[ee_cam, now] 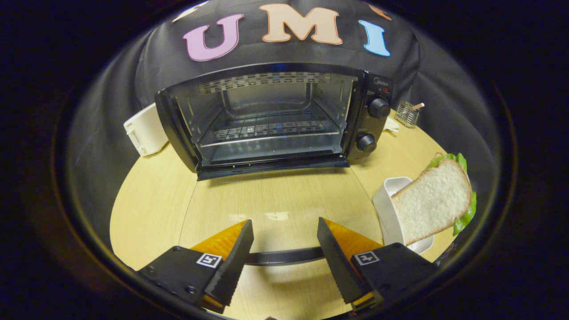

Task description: Open the toaster oven, put the food inside, and close the toaster oven door.

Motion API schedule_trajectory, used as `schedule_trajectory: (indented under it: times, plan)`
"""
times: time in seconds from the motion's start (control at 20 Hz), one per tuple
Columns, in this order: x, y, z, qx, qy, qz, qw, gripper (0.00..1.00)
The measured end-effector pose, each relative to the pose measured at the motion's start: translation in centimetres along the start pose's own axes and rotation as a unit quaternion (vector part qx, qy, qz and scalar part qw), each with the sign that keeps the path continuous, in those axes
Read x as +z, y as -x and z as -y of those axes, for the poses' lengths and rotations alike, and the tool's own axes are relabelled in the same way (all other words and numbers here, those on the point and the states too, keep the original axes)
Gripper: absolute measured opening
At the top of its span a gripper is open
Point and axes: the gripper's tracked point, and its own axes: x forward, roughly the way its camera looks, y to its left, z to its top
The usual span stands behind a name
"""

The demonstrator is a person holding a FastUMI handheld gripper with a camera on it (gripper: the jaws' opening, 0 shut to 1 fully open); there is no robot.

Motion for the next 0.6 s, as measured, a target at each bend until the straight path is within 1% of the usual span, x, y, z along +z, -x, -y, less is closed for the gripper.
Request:
schedule_trajectory:
  times: [0.25, 0.6]
  plan:
    - [0.5, -0.5, 0.1, 0.002, -0.004, 0.003, 1.0, 0.92]
    - [2.1, 1.2, 0.4, 0.018, 0.031, -0.003, 0.999, 0.92]
